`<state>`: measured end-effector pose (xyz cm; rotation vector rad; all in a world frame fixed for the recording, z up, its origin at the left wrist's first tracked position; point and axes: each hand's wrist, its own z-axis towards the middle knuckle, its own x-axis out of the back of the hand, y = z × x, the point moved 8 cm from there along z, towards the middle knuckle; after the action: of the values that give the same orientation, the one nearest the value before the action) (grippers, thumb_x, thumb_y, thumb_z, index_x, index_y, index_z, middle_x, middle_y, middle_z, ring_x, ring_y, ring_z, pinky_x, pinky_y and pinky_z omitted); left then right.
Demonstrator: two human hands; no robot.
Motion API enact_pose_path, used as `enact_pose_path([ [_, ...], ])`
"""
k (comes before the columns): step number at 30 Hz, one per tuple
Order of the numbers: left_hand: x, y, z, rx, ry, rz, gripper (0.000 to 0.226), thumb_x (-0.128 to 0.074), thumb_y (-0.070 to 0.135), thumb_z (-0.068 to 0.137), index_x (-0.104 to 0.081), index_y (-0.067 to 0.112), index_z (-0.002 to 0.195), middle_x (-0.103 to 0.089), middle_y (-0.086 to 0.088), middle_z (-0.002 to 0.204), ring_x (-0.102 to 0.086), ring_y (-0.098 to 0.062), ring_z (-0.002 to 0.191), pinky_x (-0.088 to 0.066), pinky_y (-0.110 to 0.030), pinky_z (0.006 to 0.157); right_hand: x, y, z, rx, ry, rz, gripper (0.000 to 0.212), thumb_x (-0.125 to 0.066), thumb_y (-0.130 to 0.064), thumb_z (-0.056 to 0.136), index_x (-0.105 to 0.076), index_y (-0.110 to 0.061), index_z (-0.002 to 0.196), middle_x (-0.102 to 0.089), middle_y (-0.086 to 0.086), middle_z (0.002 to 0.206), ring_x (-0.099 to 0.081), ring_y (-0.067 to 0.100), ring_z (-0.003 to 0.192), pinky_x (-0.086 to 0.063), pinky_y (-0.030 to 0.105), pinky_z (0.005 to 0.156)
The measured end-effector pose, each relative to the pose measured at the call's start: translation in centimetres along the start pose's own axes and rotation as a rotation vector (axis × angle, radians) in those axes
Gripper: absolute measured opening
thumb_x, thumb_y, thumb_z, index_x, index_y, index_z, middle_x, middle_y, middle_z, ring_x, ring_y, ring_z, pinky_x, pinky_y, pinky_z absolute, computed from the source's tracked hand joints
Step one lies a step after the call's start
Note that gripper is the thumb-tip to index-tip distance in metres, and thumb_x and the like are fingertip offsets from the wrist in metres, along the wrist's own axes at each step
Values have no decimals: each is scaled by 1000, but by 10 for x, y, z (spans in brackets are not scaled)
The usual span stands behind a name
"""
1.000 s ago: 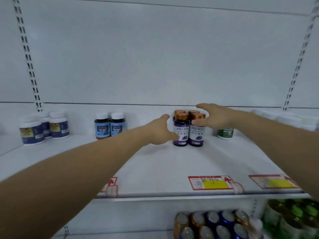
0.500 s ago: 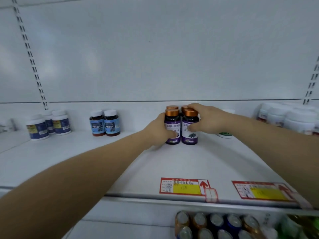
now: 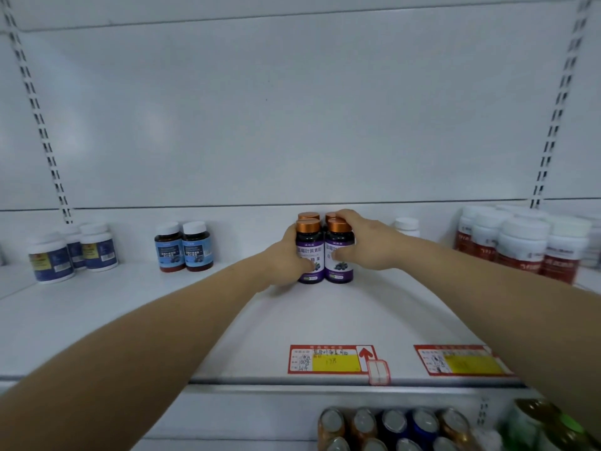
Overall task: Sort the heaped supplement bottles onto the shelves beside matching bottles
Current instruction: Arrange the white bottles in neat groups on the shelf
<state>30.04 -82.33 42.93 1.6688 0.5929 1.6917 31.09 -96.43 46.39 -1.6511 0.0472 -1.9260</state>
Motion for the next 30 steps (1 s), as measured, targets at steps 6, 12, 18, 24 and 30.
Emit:
enact_pose_path([
  [6,31,24,-20,-50,80,152,94,-64,30,89,5,25,152,-20,-5,157,-33,-26,137,-31,-31,104,59,17,-18,-116,64,-142,81,-60,-55,86,-19,-28,151,-31,3,154,-36,25,136,-32,34,106],
  [12,25,86,-47,-280,79,241,77,-61,29,90,-14,27,150,-27,1,154,-46,-17,120,-33,-21,85,111,50,-62,-275,125,-286,71,-56,-51,90,-28,-24,149,-37,6,150,-38,27,134,-32,34,106],
  [18,-27,117,-46,-327,22,273,74,-61,41,88,-21,29,149,-38,-3,147,-47,-23,124,-33,-25,94,127,79,-97,-348,131,-379,68,-55,-52,90,-30,-25,147,-37,6,150,-37,26,134,-32,34,105],
  [24,-80,121,-19,-191,-34,279,77,-61,37,90,-16,21,150,-31,-4,152,-41,-24,130,-31,-25,88,143,123,-109,-375,89,-364,70,-45,-63,89,-30,-27,147,-31,3,154,-30,26,139,-27,38,110],
  [30,-110,122,29,31,80,173,84,-64,30,88,-9,15,149,-42,-12,141,-47,-29,121,-34,-28,84,134,159,-94,-304,-85,-345,78,-36,-74,84,-26,-33,149,-24,2,158,-27,26,142,-25,44,114],
])
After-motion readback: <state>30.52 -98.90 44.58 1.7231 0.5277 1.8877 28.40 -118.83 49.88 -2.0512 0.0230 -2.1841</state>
